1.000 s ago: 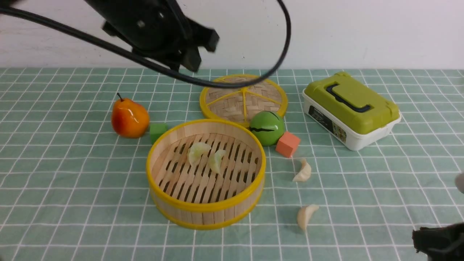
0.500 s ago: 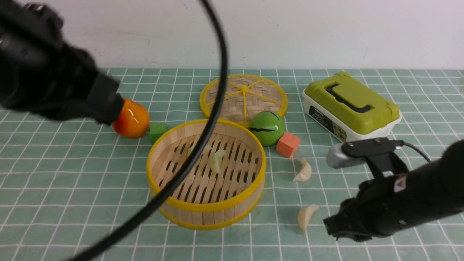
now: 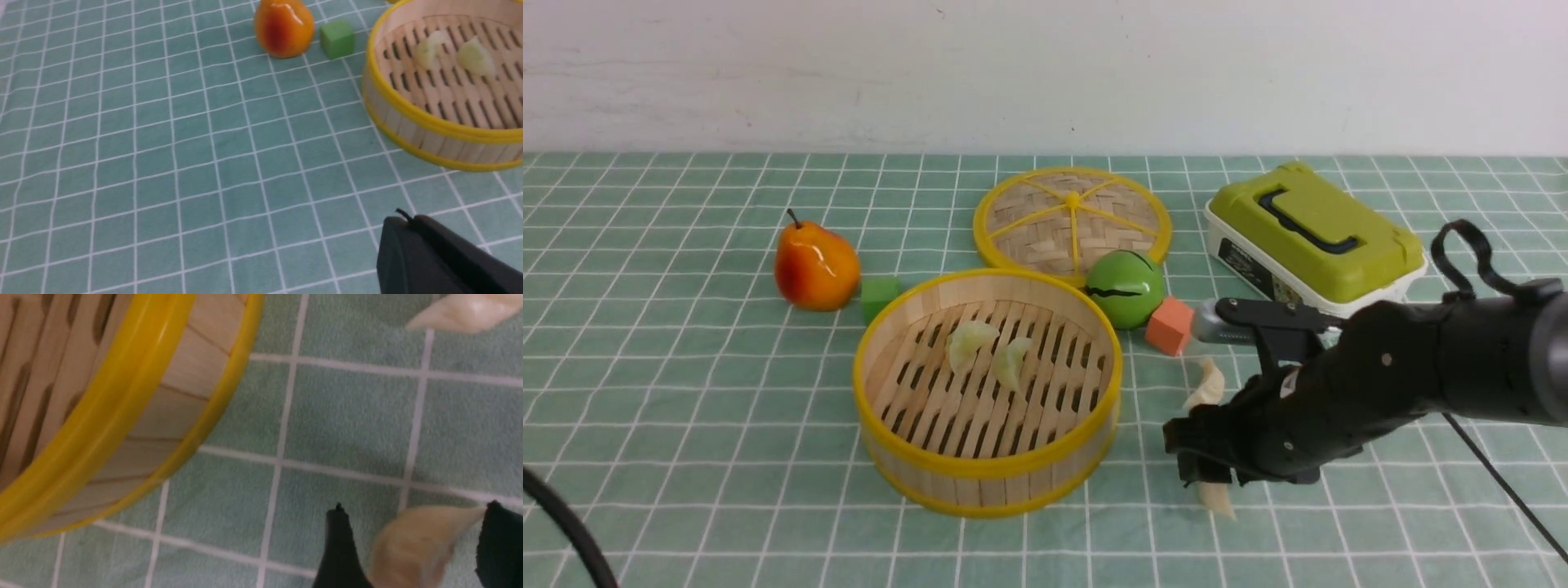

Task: Put the dumplings into the steamer on the table with the blue tablecloth.
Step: 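Reach for and grasp a dumpling lying on the table beside the steamer, then place the dumpling in the bamboo steamer basket with the right gripper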

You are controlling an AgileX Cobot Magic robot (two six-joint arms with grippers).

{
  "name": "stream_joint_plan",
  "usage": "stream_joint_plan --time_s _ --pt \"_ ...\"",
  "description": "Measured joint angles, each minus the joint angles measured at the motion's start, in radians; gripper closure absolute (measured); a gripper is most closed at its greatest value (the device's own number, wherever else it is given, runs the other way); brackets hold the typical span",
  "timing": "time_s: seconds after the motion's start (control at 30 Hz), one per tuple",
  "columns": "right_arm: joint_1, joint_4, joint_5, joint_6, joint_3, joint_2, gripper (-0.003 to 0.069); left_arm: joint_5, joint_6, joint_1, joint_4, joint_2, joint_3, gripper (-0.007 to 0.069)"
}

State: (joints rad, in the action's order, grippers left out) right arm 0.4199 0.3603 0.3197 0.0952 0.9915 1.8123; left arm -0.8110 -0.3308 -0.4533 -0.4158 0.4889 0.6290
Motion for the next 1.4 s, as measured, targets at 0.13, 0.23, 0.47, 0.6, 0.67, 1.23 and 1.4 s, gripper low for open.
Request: stream_joint_plan --time_s 0.13,0.23,0.47,0.6,0.67,1.23,1.4 --pt "0.000 -0.001 -0.003 0.003 0.009 0.023 0.0367 0.134 -0.068 0.000 -0.094 -0.092 -0.134 0.0638" --pt "0.000 -0.001 0.012 0.001 0.009 0.020 0.0493 0.210 -0.082 0.000 -0.126 -0.148 -0.192 0.0638" --pt "0.001 -0.001 0.082 -0.062 0.007 -0.049 0.0513 0.281 -0.087 0.000 -0.145 -0.241 -0.259 0.0638" --pt "0.001 -0.001 0.094 -0.102 0.010 -0.090 0.0513 0.296 -0.088 0.000 -0.147 -0.267 -0.274 0.0638" --pt "0.001 0.009 0.140 -0.113 0.033 -0.093 0.0513 0.310 -0.088 0.000 -0.148 -0.268 -0.275 0.0638" --pt "0.258 0.259 0.139 -0.123 0.629 0.229 0.0513 0.367 -0.128 0.000 -0.151 -0.268 -0.276 0.0638" --pt "0.262 0.261 0.096 -0.050 0.648 0.347 0.0513 0.367 -0.168 0.000 -0.151 -0.268 -0.276 0.0638"
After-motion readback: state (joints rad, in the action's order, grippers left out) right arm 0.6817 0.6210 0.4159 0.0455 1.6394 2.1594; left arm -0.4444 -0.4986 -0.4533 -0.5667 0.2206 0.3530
